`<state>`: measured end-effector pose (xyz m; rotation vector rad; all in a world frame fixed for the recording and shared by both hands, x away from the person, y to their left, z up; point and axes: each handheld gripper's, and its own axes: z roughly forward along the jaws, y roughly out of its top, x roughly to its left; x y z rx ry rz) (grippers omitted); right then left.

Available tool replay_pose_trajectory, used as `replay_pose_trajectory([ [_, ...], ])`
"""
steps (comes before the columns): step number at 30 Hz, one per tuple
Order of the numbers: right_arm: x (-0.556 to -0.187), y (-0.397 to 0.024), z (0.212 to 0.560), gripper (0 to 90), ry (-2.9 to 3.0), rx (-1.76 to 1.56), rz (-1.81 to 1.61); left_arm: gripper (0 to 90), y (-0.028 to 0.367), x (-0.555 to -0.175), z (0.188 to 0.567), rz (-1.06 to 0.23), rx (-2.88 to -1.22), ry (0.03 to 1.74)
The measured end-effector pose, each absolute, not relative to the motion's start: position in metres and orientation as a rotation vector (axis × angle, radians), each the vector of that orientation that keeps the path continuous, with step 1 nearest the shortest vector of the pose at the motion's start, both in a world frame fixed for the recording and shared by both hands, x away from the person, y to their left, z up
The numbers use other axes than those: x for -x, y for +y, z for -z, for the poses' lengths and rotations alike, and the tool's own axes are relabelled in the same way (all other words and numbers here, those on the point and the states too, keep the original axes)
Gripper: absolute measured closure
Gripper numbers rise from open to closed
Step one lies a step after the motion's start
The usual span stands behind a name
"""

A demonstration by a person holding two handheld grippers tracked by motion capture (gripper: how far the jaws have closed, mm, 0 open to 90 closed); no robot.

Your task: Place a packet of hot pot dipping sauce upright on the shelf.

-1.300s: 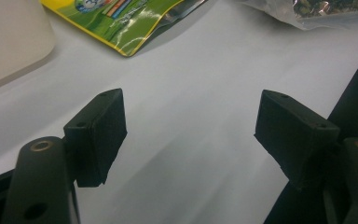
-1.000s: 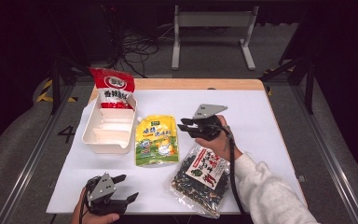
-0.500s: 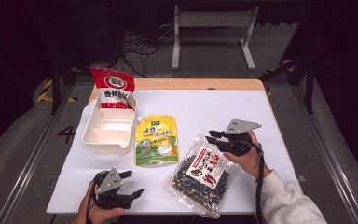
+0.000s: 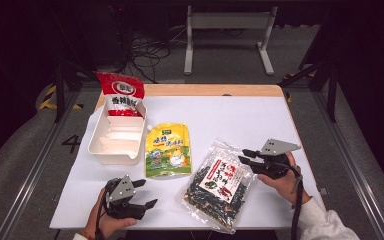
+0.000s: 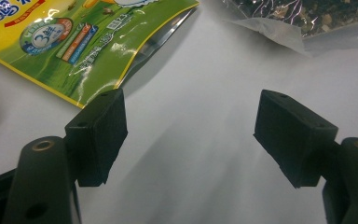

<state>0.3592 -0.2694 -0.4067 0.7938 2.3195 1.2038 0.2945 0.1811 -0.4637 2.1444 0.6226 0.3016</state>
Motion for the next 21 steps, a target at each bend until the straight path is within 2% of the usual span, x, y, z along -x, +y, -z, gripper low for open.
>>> replay_pose_trajectory([
  [21,-0.328,-0.311,0.423,66.1,2.347,-0.906,-1.142,26.3,0.177,-0.295,0.467,-0.282,-2.168,0.604],
])
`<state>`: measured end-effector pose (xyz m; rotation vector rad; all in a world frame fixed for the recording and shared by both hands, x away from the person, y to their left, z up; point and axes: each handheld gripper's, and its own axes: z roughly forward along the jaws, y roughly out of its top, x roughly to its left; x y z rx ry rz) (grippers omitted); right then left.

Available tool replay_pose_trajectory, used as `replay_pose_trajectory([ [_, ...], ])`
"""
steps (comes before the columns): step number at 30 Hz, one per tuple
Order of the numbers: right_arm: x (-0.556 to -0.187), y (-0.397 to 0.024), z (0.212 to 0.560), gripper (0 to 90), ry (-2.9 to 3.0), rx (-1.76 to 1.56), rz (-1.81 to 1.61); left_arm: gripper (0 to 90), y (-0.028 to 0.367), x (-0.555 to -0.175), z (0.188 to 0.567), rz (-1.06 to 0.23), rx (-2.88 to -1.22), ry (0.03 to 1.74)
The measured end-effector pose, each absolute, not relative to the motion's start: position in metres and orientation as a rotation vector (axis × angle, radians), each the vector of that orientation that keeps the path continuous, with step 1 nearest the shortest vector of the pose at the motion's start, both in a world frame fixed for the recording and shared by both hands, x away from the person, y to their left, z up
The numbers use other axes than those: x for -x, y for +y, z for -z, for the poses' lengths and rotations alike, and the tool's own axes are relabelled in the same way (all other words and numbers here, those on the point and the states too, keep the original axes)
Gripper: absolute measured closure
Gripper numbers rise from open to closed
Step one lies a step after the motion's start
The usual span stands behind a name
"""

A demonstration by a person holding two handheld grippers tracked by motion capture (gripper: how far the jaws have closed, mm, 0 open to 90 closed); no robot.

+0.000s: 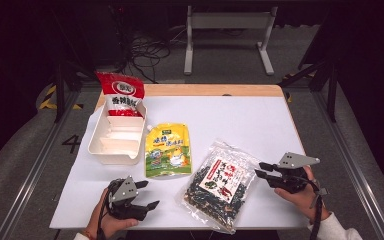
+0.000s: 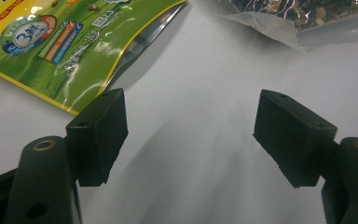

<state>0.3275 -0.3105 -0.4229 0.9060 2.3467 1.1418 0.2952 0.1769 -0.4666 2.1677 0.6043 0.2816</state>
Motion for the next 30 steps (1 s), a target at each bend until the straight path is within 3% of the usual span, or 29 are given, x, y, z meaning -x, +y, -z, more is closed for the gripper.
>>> replay_pose_trajectory([
  [19,-0.319,-0.326,0.435,60.5,2.369,-0.980,-1.081,27.1,0.165,-0.301,0.466,-0.249,-2.175,0.576],
  [30,-0.319,-0.328,0.451,40.2,2.441,-1.109,-1.096,31.4,0.123,-0.316,0.463,-0.127,-2.185,0.463],
])
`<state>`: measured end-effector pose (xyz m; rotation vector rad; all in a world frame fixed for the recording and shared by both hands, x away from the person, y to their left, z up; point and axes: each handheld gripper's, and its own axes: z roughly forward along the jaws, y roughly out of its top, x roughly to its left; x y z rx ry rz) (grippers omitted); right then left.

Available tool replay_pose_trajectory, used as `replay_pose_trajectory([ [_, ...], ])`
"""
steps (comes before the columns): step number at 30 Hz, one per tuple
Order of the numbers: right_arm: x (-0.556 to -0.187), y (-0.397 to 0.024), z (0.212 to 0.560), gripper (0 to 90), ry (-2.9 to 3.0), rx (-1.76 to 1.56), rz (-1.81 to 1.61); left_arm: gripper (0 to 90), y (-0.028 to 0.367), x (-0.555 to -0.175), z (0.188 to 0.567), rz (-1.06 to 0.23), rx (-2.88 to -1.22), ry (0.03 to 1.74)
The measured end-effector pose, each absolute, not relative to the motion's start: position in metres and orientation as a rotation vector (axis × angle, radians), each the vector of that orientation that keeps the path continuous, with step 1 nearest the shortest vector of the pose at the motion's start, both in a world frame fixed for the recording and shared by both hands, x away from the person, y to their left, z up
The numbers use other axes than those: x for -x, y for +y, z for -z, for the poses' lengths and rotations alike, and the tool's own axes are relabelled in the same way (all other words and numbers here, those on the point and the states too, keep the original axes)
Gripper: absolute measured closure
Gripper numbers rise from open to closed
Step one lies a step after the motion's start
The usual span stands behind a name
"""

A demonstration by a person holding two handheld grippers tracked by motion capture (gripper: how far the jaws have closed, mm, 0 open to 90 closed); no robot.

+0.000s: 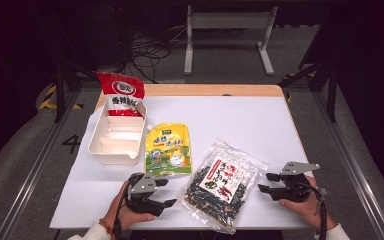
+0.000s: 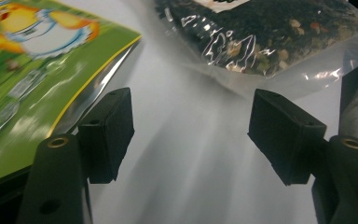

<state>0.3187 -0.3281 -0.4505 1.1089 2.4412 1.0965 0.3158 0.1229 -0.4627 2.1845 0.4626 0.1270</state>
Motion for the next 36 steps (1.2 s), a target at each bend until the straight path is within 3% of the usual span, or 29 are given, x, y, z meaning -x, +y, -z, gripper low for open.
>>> replay_pose_trajectory([
  [5,-0.327,-0.333,0.451,29.3,2.384,-1.255,-1.154,30.0,0.111,-0.325,0.463,-0.047,-2.175,0.439],
  [10,-0.345,-0.336,0.452,24.1,2.347,-1.343,-1.228,28.3,0.106,-0.327,0.464,0.040,-2.186,0.414],
  [14,-0.356,-0.334,0.453,19.3,2.339,-1.392,-1.278,27.8,0.095,-0.323,0.467,0.017,-2.253,0.380],
  [21,-0.371,-0.315,0.456,20.3,2.411,-1.395,-1.413,28.5,0.083,-0.323,0.467,-0.012,-2.286,0.389],
  [24,-0.377,-0.313,0.457,29.4,2.398,-1.453,-1.458,27.7,0.080,-0.323,0.467,-0.017,-2.287,0.396],
  [30,-0.379,-0.320,0.451,57.8,2.314,-1.457,-1.470,26.1,0.078,-0.323,0.467,-0.035,-2.296,0.389],
  [36,-0.372,-0.319,0.423,73.1,2.228,-1.298,-1.602,22.6,0.075,-0.325,0.467,-0.039,-2.288,0.394],
])
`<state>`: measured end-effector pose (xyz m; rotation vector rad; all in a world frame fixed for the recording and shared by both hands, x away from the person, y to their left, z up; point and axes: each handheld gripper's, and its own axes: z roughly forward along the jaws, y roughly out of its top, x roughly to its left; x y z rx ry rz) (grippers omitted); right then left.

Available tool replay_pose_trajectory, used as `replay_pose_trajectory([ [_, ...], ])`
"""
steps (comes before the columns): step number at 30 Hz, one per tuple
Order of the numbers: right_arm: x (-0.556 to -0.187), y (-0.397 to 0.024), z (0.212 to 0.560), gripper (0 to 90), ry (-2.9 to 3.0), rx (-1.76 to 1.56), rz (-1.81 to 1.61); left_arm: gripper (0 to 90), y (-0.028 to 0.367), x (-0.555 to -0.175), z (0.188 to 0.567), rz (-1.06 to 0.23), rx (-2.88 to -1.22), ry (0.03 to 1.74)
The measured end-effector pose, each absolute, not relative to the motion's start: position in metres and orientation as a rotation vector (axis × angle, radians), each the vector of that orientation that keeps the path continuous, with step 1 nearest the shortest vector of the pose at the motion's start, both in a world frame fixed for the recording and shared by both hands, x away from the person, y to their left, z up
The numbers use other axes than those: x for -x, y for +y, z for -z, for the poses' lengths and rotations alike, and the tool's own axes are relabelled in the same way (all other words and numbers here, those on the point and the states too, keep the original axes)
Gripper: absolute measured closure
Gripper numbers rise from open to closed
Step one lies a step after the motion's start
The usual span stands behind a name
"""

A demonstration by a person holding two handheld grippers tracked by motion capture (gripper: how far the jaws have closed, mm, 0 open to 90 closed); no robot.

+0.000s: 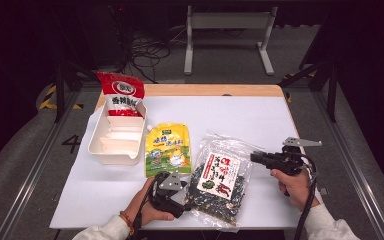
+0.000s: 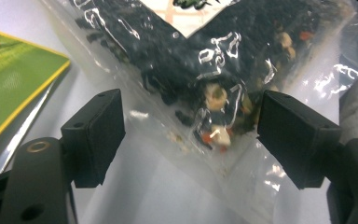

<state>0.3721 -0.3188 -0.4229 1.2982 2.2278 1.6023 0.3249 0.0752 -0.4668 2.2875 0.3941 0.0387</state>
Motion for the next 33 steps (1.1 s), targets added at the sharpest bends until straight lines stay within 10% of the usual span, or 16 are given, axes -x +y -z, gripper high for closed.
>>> replay_pose_trajectory([
  [25,-0.367,-0.291,0.390,76.5,2.109,-0.903,-1.733,14.1,0.058,-0.384,0.448,0.156,-2.101,0.507],
  [33,-0.373,-0.289,0.391,76.1,2.110,-0.919,-1.758,28.4,0.054,-0.390,0.437,0.133,-2.071,0.443],
])
